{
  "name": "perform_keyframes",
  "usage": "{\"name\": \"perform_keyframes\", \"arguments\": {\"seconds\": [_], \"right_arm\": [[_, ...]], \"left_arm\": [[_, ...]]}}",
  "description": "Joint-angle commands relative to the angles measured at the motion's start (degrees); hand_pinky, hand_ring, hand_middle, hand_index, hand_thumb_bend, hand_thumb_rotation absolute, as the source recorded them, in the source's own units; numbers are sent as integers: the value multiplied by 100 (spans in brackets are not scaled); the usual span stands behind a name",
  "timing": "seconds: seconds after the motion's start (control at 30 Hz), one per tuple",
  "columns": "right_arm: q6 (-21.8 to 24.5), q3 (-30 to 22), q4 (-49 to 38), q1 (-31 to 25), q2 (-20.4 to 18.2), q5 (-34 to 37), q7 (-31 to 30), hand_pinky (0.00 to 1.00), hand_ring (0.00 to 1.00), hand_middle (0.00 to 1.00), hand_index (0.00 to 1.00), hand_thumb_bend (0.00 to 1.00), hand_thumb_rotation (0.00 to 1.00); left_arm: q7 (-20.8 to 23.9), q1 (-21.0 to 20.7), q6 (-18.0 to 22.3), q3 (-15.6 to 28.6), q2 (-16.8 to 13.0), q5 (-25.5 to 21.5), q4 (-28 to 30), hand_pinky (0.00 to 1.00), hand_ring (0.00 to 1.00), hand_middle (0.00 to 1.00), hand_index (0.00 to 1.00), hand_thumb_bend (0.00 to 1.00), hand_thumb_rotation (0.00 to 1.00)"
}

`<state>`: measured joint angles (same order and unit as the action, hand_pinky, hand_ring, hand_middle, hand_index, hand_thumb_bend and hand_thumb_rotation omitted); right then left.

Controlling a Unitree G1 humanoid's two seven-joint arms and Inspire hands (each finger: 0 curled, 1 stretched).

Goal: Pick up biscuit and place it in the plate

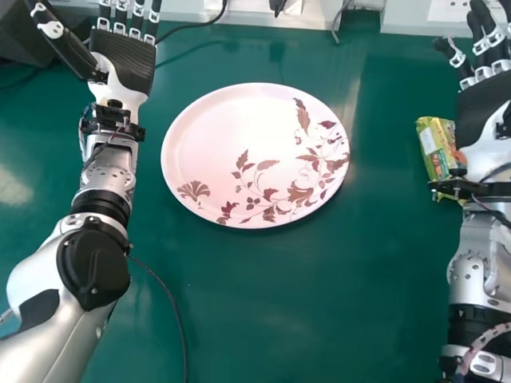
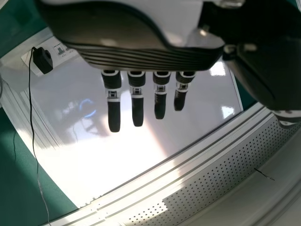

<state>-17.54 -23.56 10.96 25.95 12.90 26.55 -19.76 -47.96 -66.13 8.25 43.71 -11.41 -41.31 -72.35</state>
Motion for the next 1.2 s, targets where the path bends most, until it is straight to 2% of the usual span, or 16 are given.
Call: {"name": "perform_keyframes", "arguments": {"seconds": [0.0,0.2,0.43,0.77,1.0,1.17], "right_arm": [[-88,41,-183,-99,-30,-87,122,71,82,86,93,81,63],[-64,137,-524,-184,-88,-403,549,71,82,87,94,81,64],[-17,303,-891,-320,-82,-906,1048,70,82,88,94,80,63],[399,511,-1481,-511,4,-1876,1815,72,84,88,94,80,64],[920,706,-2049,-665,65,-2954,2408,70,81,86,93,81,63],[1279,866,-2367,-708,133,-3678,2662,72,81,87,93,80,65]], "left_arm": [[2,-47,37,-14,-1,-5,27,75,88,97,100,100,87],[9,-55,-4,-3,-8,-19,23,77,89,97,100,100,86],[21,-55,15,-4,-8,-13,24,85,92,98,100,100,85],[-1,-54,-10,-13,-26,-3,20,89,92,98,100,100,82],[85,-69,7,-13,-21,5,21,82,90,96,100,100,83],[77,-72,-19,-12,-23,-4,20,76,88,94,100,100,85]]}}
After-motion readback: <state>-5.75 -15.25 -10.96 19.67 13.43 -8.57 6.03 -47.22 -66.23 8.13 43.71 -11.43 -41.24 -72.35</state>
